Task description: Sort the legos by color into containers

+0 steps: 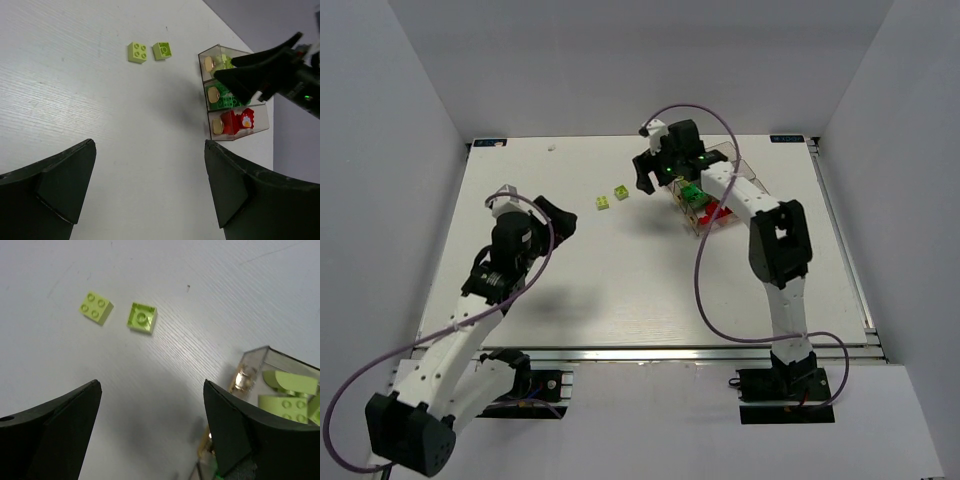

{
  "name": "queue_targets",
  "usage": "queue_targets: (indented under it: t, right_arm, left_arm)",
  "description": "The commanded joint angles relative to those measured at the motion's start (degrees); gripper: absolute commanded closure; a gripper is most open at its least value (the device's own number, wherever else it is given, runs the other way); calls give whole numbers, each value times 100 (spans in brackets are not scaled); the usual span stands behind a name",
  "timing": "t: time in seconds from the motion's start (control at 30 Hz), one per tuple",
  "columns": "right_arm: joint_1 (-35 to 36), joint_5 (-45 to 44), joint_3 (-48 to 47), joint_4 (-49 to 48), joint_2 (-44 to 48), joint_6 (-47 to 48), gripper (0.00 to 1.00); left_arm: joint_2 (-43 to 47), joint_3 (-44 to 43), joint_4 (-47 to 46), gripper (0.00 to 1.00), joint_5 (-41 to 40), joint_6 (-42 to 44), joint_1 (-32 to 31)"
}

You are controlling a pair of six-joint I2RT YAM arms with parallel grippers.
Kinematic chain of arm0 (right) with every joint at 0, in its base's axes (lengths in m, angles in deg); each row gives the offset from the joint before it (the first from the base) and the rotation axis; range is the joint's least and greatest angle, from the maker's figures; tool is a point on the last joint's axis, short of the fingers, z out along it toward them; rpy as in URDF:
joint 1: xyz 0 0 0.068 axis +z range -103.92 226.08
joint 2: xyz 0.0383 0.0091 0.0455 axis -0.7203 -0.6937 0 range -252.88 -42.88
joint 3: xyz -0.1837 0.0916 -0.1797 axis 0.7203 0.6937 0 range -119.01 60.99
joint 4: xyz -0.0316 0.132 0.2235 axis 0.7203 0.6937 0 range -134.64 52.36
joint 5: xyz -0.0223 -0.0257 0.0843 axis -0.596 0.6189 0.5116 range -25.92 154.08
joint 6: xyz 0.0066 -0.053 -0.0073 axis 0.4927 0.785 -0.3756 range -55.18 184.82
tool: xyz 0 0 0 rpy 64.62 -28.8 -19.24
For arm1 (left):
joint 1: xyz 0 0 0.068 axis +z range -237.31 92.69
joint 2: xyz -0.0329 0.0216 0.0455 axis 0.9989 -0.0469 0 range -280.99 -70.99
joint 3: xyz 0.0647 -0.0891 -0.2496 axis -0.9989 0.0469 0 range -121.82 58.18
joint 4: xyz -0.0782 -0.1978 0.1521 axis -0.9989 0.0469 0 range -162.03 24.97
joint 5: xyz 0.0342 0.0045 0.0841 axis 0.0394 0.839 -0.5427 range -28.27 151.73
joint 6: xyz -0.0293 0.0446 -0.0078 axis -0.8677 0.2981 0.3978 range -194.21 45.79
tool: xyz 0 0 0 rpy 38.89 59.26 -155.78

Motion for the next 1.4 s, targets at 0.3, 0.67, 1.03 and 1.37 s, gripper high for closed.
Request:
queue_targets:
  t: [0.3,0.67,1.03,1.37]
  right_arm:
    - [587,-847,-1775,-8,-1626,-960,21]
    - [710,-1129,-2153,-289,-2294,-854,24]
    - [746,-1243,-2417,-552,-2654,-810,32]
    - [754,-1085,-2488,-649,-2699,-731,65]
  left_arm:
    - [1705,633,1343,2,-733,-700,4]
    - [1837,633,1651,2,-813,-744,4]
    - [1837,624,1695,2,-804,-805,4]
    - [1793,607,1722,2,-812,-814,4]
